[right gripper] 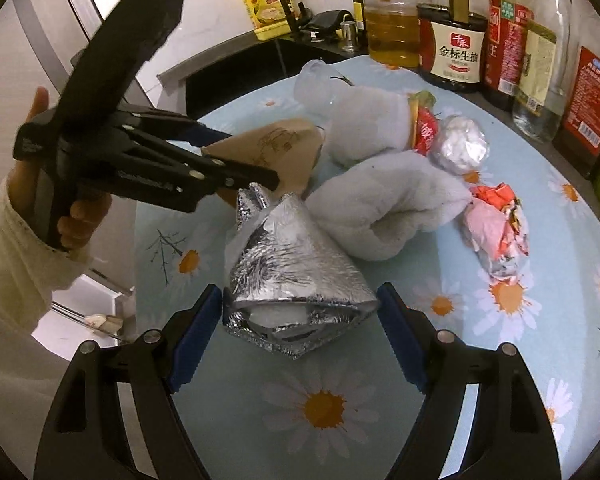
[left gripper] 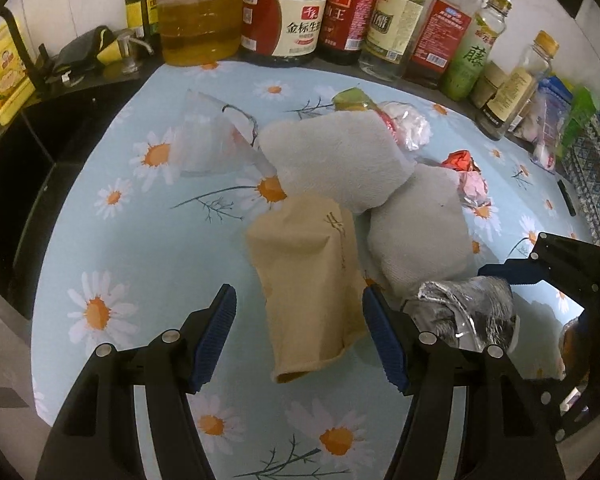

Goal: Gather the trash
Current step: 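Grasp the foil bundle with the right tool while the left tool grasps the brown paper bag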

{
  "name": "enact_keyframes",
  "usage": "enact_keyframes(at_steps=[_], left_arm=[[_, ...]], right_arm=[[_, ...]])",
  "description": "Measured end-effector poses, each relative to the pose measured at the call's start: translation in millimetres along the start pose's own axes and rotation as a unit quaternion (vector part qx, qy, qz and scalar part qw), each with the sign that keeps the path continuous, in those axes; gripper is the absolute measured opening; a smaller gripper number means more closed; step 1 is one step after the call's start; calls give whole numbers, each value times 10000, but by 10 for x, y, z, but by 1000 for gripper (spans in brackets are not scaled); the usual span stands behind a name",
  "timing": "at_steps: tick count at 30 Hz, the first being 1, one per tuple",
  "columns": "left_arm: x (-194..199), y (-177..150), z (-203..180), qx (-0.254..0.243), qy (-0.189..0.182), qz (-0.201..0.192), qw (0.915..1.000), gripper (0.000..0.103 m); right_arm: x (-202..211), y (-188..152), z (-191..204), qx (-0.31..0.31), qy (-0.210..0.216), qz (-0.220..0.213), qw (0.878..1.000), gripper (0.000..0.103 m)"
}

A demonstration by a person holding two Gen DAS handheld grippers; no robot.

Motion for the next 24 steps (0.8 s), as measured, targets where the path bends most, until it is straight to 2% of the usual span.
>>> enact_keyframes(at_steps=[3,4,5,10,14,20,22,24], left_arm=[[-30,-22,-10,3,-50,57,10000,60],[-24,-25,-16,7,-100,54,9999,54],[-20,-34,-26,16,-171,77,9998,52],[36,-50,-29,-7,-158,24,9999,39],[92,-82,15,59,-179,-31,9998,35],[192,-156,55,10,-79,-149,9999,32],[230,-190,59,-17,-62,-186,9998,27],[262,-225,77,-34,-19,-208,9998,26]], right_arm=[[-2,28,54,196,93,-26,9998,71],[1,42,59,244,79,-38,9997,69],[4,45,59,268,95,-39,9996,68],[56,17,84,392,66,-88,9992,65],[143,15,99,380,43,-182,9991,64],[263,-26,73,388,-293,-251,9985,64],[308,-51,72,358,-399,-277,9982,64],[336,-72,86,335,-468,-289,9979,64]])
Point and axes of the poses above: each gripper's, at about its wrist camera, not at the fingertips, and x roughly against the way its jaws point, z to its left, y to its top, the point moved 10 cm from there along -x, roughly the way its jaws point, and after that the axes turned 1 degree about -x, right-handed, at the moved point
